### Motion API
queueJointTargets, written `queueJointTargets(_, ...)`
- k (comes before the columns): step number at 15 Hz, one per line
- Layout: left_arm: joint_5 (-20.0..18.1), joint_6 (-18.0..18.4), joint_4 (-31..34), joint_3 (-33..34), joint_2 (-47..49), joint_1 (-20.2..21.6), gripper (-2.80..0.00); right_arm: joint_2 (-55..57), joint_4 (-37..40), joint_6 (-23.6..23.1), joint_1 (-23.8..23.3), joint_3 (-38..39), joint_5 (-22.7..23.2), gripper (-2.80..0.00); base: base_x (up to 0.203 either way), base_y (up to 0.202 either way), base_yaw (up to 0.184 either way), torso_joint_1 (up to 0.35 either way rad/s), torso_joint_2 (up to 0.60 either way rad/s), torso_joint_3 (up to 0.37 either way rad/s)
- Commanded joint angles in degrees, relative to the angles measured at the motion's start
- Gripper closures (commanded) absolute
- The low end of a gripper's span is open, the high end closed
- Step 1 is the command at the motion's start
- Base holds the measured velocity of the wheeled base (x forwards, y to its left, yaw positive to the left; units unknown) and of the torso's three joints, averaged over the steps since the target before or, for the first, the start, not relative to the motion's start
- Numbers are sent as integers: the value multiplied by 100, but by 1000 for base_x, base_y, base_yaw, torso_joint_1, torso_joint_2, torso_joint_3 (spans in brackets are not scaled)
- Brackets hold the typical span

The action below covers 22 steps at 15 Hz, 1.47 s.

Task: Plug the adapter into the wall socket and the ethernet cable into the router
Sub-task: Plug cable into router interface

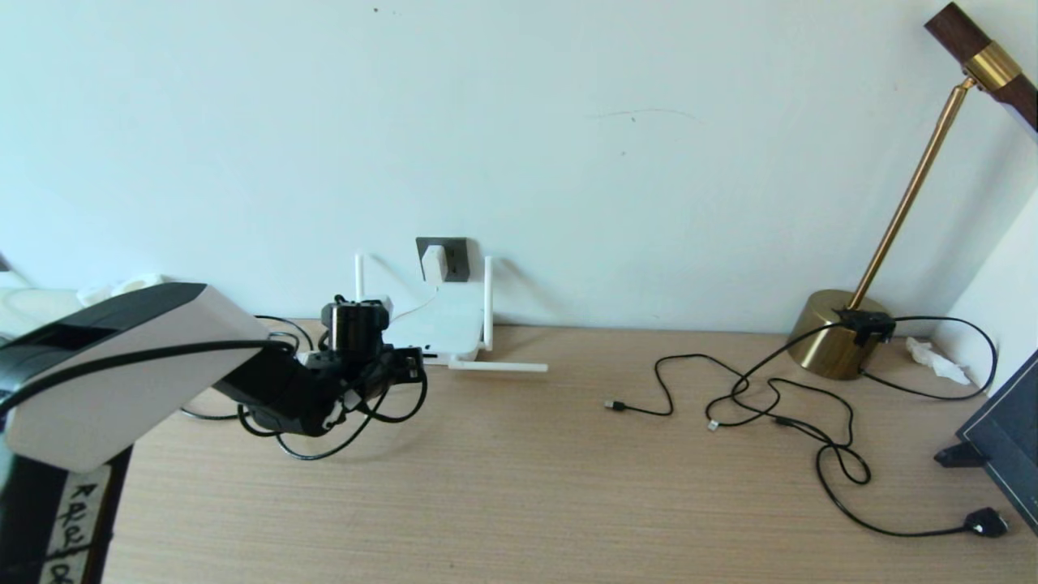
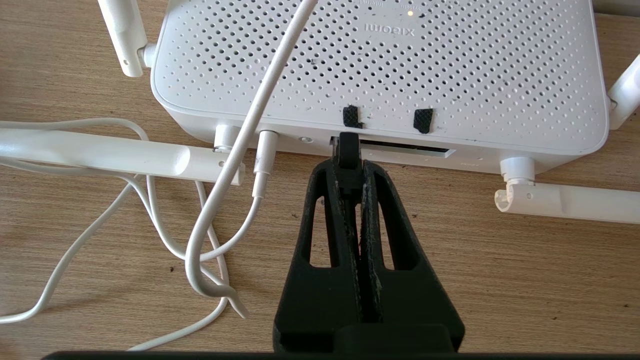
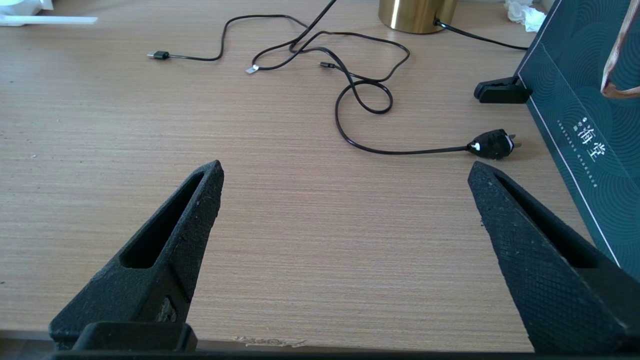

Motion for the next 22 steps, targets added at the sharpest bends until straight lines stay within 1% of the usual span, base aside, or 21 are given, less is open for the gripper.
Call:
queueJointTargets(1, 6, 23, -27, -1, 90, 13, 0, -2, 6, 1, 2, 1, 0, -280, 0, 0, 0, 0, 0, 0)
queueJointTargets(22, 15, 25, -71, -19, 173, 22, 0, -2, 6, 1, 2, 1, 0, -280, 0, 0, 0, 0, 0, 0)
